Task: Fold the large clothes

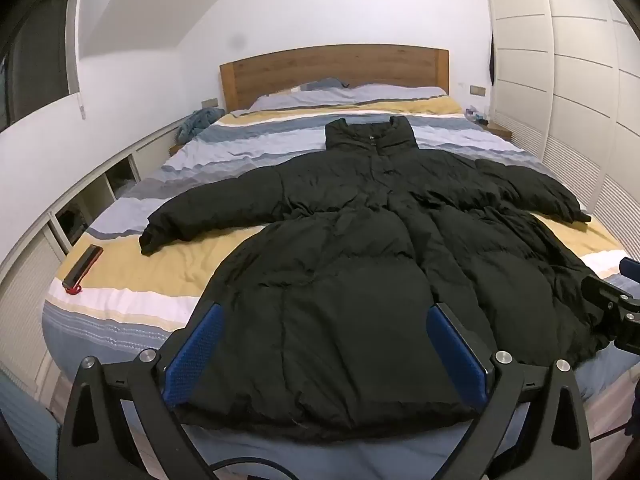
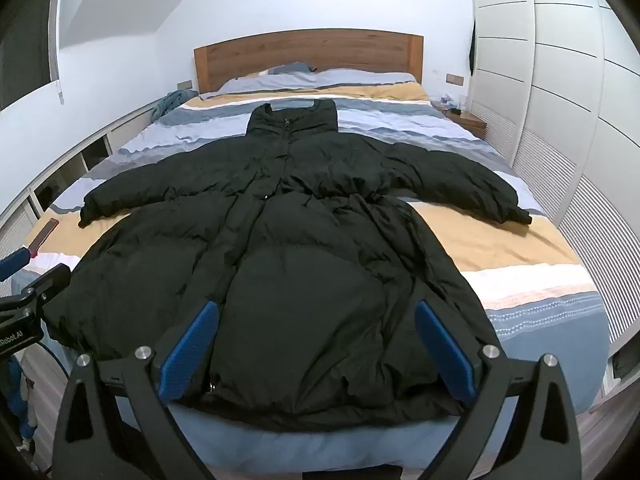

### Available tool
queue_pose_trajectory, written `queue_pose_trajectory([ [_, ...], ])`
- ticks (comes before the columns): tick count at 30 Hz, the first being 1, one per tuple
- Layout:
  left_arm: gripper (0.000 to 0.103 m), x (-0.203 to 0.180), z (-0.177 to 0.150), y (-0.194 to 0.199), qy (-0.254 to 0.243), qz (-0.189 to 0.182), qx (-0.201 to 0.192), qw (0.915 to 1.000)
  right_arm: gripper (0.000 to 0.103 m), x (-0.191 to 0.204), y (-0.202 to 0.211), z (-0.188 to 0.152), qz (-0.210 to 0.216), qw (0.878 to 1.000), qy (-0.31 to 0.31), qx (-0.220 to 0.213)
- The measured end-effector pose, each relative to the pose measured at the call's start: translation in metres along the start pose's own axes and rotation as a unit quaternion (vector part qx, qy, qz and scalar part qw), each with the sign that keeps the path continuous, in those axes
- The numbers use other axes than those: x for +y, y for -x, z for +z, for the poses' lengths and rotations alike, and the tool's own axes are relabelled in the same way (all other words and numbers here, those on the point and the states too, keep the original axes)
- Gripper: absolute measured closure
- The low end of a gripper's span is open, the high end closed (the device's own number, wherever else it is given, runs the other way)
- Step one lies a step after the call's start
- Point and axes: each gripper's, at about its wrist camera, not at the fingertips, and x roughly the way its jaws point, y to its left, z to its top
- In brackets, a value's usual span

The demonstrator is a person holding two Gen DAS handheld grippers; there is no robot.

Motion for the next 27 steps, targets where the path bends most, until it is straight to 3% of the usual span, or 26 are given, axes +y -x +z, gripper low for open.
queue_pose_trajectory([
  [27, 0.002, 0.002, -0.006, -0.008, 0.032, -0.018, 0.005, 0.9993, 0.003, -0.001, -0.002, -0.004, -0.008, 1.000, 0.006, 0.000],
])
